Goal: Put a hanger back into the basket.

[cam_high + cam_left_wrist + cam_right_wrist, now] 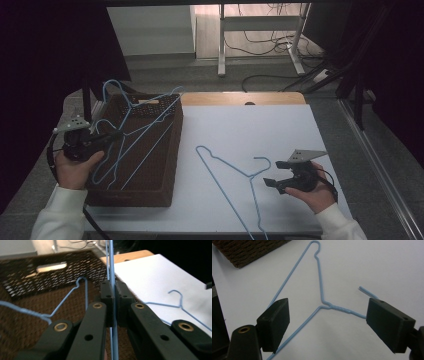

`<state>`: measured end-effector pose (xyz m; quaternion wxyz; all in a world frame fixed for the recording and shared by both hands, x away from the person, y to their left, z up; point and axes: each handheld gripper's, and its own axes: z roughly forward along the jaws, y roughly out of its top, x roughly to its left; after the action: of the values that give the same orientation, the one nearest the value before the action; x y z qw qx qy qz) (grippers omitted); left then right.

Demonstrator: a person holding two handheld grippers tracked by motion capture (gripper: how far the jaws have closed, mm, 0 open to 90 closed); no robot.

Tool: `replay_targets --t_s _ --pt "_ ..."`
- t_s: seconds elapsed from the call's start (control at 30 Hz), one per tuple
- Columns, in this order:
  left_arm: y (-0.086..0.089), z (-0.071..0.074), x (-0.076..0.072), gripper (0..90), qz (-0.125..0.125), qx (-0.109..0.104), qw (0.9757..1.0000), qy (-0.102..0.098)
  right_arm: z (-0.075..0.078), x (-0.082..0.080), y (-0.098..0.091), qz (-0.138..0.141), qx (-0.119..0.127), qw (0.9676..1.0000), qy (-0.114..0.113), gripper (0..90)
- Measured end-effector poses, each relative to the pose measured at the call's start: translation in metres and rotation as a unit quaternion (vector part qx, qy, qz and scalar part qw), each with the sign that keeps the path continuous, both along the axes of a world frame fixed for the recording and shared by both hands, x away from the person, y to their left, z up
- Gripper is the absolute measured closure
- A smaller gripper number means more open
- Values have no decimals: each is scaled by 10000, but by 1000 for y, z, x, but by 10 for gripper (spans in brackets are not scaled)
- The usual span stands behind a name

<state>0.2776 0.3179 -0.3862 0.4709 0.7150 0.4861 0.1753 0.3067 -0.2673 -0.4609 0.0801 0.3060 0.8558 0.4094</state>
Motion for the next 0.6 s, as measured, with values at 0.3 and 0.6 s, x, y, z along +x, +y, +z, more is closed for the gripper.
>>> replay_targets --t_s 0.3,0.6 --pt "2 -16 9 866 124 27 9996 252 -1 0 1 -9 -22 10000 19 193" --pt "-3 -27 7 865 -14 22 9992 388 -1 0 0 1 -19 10000 5 194"
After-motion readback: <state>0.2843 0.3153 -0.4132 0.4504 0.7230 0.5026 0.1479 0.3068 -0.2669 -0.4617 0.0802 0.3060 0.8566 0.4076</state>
